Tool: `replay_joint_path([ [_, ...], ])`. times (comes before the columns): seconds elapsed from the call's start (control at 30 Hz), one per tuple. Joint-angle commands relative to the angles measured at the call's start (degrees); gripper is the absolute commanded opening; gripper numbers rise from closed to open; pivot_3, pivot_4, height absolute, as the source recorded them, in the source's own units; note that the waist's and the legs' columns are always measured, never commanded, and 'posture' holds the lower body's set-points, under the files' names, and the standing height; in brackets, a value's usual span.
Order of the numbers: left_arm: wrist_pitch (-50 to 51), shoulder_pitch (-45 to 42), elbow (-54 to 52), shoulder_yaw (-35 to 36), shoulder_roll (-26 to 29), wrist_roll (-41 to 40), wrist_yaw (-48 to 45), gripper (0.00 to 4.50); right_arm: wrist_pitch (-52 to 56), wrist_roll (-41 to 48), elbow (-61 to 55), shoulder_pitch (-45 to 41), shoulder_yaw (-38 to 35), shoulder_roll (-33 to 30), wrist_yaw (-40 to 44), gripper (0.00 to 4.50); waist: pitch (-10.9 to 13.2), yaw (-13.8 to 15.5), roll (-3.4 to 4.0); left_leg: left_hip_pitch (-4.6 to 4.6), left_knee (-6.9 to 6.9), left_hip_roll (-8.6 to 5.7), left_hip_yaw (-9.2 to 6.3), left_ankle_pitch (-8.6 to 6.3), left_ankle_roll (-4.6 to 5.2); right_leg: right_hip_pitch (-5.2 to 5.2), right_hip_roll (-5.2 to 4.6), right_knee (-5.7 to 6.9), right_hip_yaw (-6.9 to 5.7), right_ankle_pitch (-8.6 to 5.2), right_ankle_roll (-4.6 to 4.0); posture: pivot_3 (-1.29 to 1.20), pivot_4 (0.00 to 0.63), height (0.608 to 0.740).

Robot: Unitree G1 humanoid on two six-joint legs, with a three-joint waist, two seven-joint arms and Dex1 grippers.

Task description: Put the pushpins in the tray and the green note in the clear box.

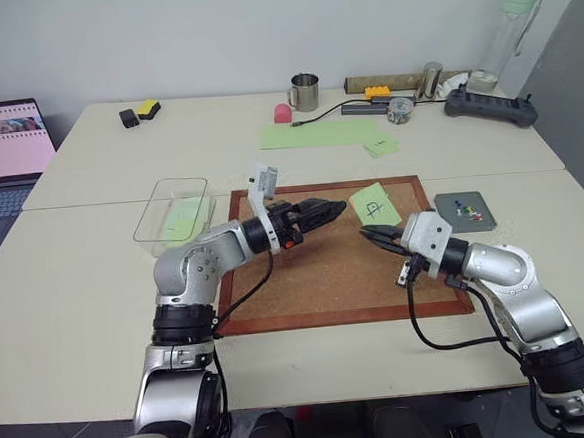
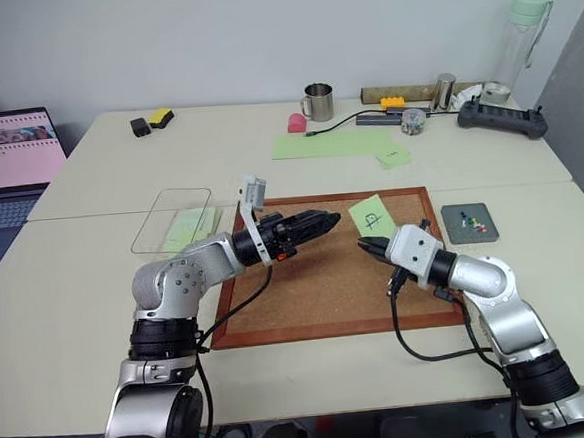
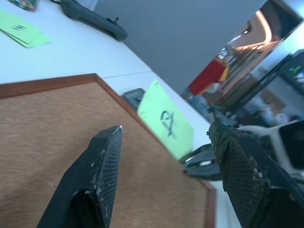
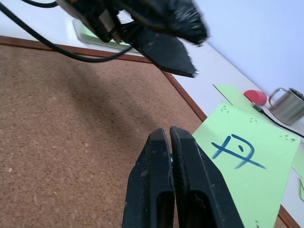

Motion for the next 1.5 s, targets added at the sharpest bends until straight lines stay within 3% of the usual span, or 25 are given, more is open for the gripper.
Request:
replay_joint_path([
  [0.03,1.43,-1.39,-1.48,0.66,-1.2,-2.65,0.72,3.05,-1.89,-0.53,-3.81,-2.12,1.18,0.54,0.14,0.0,0.0,0.0,0.0,0.0,0.0,0.0,0.0,0.01,-0.01,0.0,0.0,0.0,0.0,0.0,0.0,0.0,0.15,0.74],
  [0.47,-0.07,-0.94,-1.08,-0.94,-3.19,-2.29,0.76,3.05,-0.97,-1.56,-7.14,-4.78,4.47,2.51,-0.26,0.0,0.0,0.03,0.0,0.0,0.0,0.0,0.0,0.12,-0.21,0.0,0.0,-0.01,0.0,0.0,0.0,0.0,0.15,0.74],
  [0.57,-0.43,-1.42,-0.82,-0.36,-3.26,-2.76,0.75,2.69,-1.01,-1.79,-7.26,-4.95,4.63,2.65,-0.08,0.0,0.0,0.02,0.0,0.01,0.0,0.0,0.0,0.12,-0.21,0.0,-0.01,-0.01,0.01,0.0,0.0,0.0,0.15,0.74],
  [1.03,-1.61,-1.39,-1.04,-0.81,-2.4,-2.26,-1.21,0.11,-1.69,-1.91,-6.43,-5.08,4.07,2.14,0.04,0.0,0.0,0.02,0.0,0.0,0.0,-0.01,0.0,0.12,-0.21,0.0,-0.01,-0.01,0.01,0.0,0.0,0.0,0.15,0.74],
  [1.3,-6.11,-1.42,0.35,-3.15,-1.58,1.9,-0.87,0.02,-1.34,-1.78,-6.56,-5.15,3.56,1.83,-0.17,0.0,0.0,0.02,0.0,0.01,0.0,-0.01,0.0,0.12,-0.21,0.0,-0.01,-0.01,0.01,0.0,0.0,0.0,0.15,0.74],
  [1.43,-17.46,0.11,3.83,-8.97,1.83,11.84,-3.0,0.02,0.59,-0.34,-7.9,-4.87,1.9,1.94,-1.03,0.0,0.0,0.03,0.0,0.01,-0.02,-0.01,0.01,0.12,-0.22,0.0,0.0,-0.02,0.01,0.0,0.0,0.0,0.15,0.74],
  [1.5,-19.99,-0.01,5.48,-9.09,2.02,13.07,-3.2,0.02,1.61,0.44,-8.86,-4.68,0.99,1.78,-1.28,0.0,0.0,0.06,0.0,0.02,-0.02,-0.02,0.01,0.12,-0.22,0.0,-0.01,-0.02,0.02,0.0,0.0,0.0,0.15,0.74],
])
